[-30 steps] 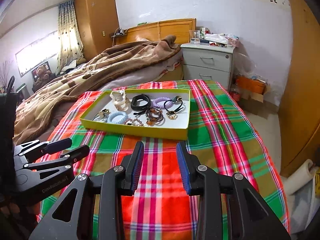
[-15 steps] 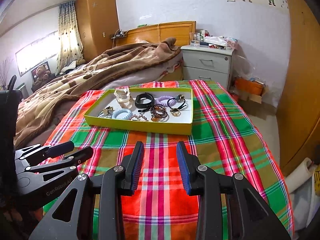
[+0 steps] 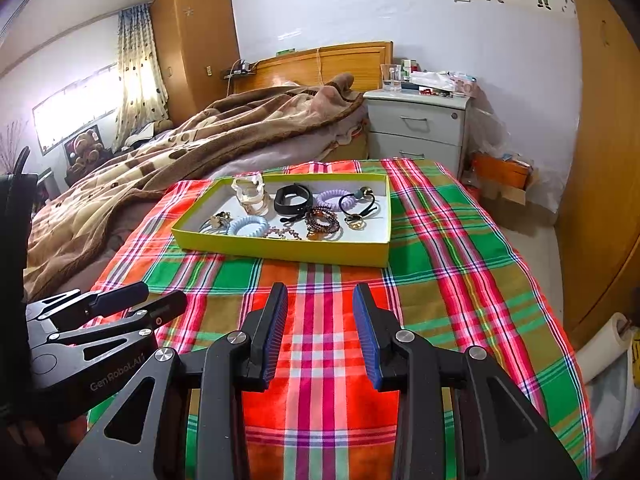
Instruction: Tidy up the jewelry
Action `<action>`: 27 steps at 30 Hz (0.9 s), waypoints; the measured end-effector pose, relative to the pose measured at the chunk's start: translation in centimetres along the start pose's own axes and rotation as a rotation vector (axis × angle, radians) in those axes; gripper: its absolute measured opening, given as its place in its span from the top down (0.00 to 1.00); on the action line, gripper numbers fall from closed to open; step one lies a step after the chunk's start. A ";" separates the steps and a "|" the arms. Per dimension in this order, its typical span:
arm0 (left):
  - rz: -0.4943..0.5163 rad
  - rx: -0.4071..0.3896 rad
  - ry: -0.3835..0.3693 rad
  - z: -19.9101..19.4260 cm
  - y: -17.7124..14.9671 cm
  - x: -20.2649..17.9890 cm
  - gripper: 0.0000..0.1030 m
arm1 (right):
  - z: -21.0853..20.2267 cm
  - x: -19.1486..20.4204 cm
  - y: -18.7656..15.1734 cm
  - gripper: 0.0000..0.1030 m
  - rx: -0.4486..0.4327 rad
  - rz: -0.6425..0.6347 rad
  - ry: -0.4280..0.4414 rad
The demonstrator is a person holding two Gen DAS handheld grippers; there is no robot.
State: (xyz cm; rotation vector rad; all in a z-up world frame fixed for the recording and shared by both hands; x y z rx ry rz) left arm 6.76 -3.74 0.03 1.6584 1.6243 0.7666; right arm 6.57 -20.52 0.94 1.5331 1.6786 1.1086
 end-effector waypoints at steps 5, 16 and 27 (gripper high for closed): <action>-0.008 0.006 -0.014 0.1 0.0 0.1 0.54 | 0.1 0.2 0.0 0.66 0.000 -0.004 0.001; -0.016 0.007 -0.010 0.3 -0.1 0.5 0.54 | 0.3 0.5 0.1 0.66 0.003 -0.003 -0.006; -0.019 0.004 -0.003 0.4 0.0 0.8 0.54 | 0.5 0.7 0.1 0.66 0.007 -0.007 -0.003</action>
Point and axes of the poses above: each gripper's, at about its wrist camera, not at the fingertips, and z roughly the way its jaws point, x to its left, y to its top, the point moved 2 cm from there along z, roughly the way its jaws point, and after that the axes turned 10 degrees about -x, right-handed, at the moved point
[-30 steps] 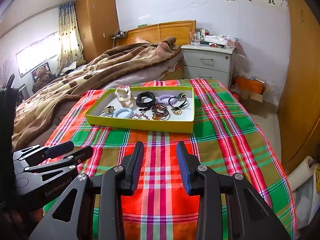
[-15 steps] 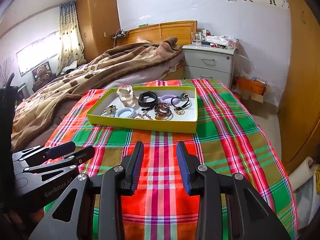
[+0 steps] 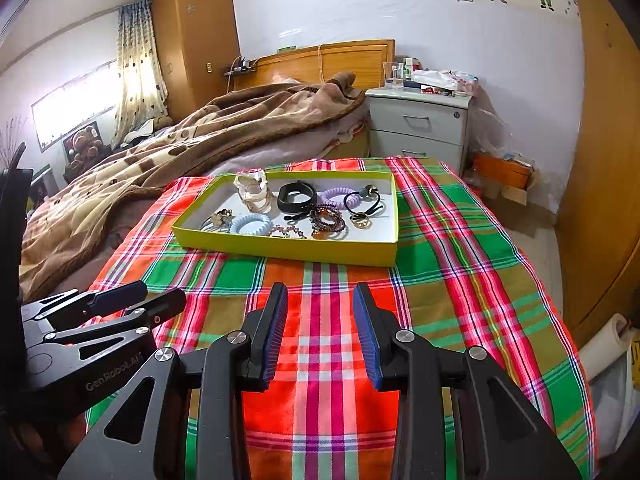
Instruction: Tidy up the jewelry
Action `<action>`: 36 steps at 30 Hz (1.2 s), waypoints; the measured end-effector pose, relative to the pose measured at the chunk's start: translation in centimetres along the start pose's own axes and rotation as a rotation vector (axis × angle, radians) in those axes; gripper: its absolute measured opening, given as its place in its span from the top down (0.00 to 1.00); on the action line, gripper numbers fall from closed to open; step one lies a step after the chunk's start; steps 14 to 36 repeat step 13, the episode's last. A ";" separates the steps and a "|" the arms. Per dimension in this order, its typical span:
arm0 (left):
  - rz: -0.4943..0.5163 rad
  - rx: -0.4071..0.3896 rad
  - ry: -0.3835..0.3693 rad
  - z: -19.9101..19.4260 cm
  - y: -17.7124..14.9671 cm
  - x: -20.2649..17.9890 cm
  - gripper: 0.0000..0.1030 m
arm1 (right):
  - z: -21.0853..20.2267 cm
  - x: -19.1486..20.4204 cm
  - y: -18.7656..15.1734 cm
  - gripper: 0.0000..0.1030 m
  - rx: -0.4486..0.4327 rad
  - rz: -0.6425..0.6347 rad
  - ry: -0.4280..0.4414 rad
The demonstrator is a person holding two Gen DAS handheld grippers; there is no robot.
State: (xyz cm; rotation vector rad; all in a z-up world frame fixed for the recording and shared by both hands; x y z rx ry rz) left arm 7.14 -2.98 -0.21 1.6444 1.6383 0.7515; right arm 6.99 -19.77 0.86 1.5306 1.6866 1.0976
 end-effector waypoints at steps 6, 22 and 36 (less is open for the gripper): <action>0.004 0.009 0.008 0.1 -0.1 0.0 0.54 | 0.0 0.0 0.0 0.66 -0.003 0.001 -0.003; -0.003 0.020 0.010 0.2 -0.2 0.0 0.54 | -0.1 0.0 0.0 0.66 -0.003 0.001 -0.004; -0.003 0.020 0.010 0.2 -0.2 0.0 0.54 | -0.1 0.0 0.0 0.66 -0.003 0.001 -0.004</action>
Point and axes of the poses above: each gripper's, at about its wrist camera, not at the fingertips, and z roughly the way its jaws point, x to its left, y to its top, the point moved 2 cm from there along z, roughly the way its jaws point, and after that the axes turned 10 degrees about -x, right-handed, at the moved point
